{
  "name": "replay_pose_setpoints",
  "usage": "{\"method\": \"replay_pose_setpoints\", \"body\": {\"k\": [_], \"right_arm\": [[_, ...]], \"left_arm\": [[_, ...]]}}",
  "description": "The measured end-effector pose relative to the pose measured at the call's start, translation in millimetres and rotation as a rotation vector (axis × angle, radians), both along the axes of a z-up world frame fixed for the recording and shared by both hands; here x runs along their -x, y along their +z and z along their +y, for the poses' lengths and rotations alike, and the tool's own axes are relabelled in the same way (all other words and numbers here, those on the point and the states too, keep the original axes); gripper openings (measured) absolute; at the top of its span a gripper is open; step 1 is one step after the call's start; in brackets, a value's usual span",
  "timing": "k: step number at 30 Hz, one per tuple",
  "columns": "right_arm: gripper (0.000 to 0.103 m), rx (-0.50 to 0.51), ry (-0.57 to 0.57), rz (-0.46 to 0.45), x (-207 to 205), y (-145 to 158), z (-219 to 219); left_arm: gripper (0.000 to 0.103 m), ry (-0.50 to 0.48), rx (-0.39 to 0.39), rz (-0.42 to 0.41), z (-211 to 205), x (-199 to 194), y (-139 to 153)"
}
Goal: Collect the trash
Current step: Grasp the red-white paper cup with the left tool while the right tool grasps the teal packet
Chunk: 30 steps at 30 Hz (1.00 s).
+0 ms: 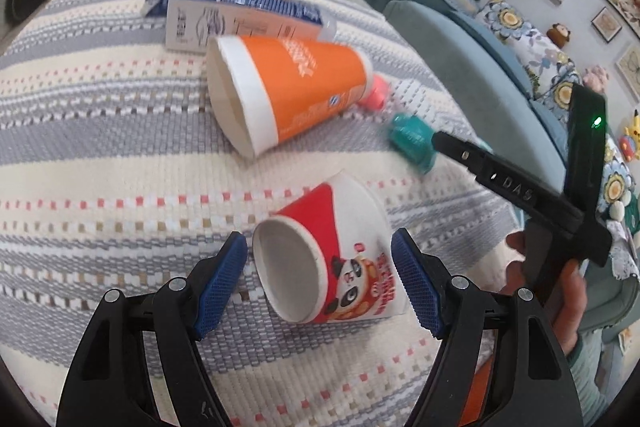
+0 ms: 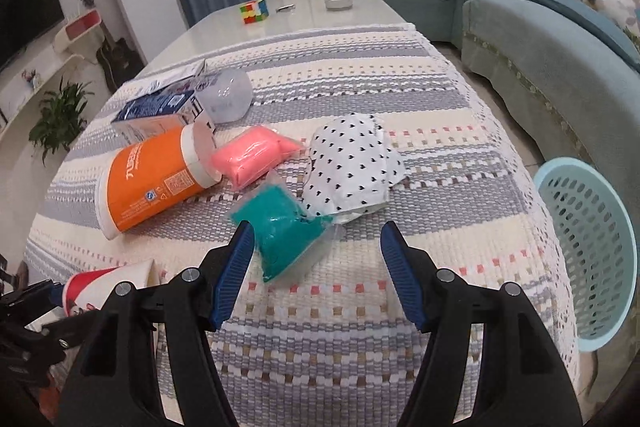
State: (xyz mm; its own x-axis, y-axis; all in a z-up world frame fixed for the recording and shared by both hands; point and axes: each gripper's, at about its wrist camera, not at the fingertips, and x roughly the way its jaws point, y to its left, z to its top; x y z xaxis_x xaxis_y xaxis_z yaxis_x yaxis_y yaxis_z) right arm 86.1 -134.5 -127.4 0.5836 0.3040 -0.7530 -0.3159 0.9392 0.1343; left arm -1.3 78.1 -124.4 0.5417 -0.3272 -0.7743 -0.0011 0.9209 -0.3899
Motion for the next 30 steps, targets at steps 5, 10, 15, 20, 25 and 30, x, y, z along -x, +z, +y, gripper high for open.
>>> {"method": "replay_pose_setpoints", "body": {"k": [5, 10, 15, 20, 25, 30], "right_arm": [[0.062, 0.025, 0.027, -0.011, -5.2, -2.0, 11.2], [0.062, 0.036, 0.060, -0.028, -8.3, -1.9, 19.4], [0.062, 0.045, 0.105, -0.011, -9.0, -5.6, 28.5], [0.058, 0.001, 0.130, 0.023, -10.9, -8.5, 27.1], [0.052, -0.021, 0.181, 0.028, -4.9, -8.3, 31.5], [0.052, -0.031, 0.183, 0.033, -4.2, -8.3, 30.8]], "left_arm": [[0.073, 0.001, -0.087, -0.025, -15.5, 1.0, 1.1], [0.068, 0.002, -0.091, -0.040, -17.2, 1.7, 1.5], [0.062, 0.020, -0.071, -0.057, -11.7, 2.4, 2.9], [0.058, 0.037, -0.047, -0.078, -3.6, 6.4, 8.0], [0.056, 0.043, -0.034, -0.098, -1.1, 11.9, 14.5], [0.056, 0.048, -0.019, -0.116, 1.0, 15.5, 19.9]]}}
